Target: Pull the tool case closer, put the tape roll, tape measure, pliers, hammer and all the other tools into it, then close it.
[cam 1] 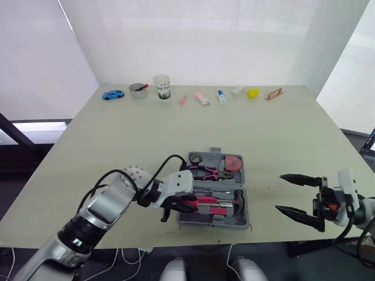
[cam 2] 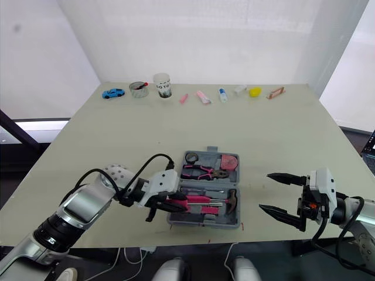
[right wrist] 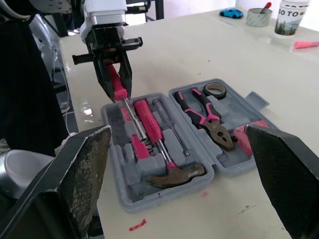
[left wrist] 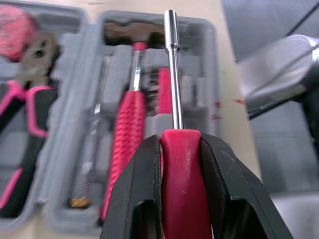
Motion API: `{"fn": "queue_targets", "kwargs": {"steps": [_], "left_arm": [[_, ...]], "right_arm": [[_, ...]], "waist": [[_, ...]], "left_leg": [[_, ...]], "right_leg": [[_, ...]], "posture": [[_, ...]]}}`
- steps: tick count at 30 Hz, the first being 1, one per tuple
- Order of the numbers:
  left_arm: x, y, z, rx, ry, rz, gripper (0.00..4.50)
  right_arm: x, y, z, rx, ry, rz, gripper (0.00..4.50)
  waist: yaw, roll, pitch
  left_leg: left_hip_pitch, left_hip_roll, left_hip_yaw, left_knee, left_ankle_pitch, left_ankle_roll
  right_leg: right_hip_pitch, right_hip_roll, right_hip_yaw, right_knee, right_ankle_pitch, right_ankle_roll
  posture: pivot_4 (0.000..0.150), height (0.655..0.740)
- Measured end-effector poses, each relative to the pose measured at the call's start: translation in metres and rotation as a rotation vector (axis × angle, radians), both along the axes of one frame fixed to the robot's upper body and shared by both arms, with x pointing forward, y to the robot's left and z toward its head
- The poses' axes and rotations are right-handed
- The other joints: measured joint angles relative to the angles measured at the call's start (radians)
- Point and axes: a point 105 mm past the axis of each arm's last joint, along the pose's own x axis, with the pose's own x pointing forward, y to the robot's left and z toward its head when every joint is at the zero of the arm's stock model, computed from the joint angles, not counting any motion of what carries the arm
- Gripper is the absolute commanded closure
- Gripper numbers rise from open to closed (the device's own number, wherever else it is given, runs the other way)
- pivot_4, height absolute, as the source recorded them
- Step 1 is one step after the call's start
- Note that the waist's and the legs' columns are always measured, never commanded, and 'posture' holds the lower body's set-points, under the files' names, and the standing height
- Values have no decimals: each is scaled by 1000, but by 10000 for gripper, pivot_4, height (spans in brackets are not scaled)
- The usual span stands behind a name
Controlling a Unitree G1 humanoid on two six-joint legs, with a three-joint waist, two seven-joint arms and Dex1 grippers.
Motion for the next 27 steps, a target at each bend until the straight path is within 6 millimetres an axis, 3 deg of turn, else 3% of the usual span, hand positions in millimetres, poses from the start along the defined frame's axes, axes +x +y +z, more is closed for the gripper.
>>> {"fn": "queue_targets", "kwargs": {"steps": [12, 19, 27], "left_arm": [[2, -21, -11, 111, 57, -5, 38815], [-8, -29, -25, 145, 130, -11, 38815], [-7, -44, -26, 141, 110, -33, 38815]], "right_arm": [[-2, 1, -1, -7, 10, 38, 0], [-11, -5, -15, -72, 67, 64, 0], [-14, -7, -18, -106, 63, 85, 0]], "waist": [[3, 0, 0], [3, 0, 0], [4, 0, 0]], "left_leg": [[0, 0, 0, 0, 0, 0], [0, 0, -1, 0, 0, 0], [0, 0, -1, 1, 0, 0]], "right_leg": [[0, 0, 0, 0, 0, 0], [0, 0, 0, 0, 0, 0], [0, 1, 0, 1, 0, 0]], "posture": [[1500, 7400], [1500, 7400], [1500, 7400]]}}
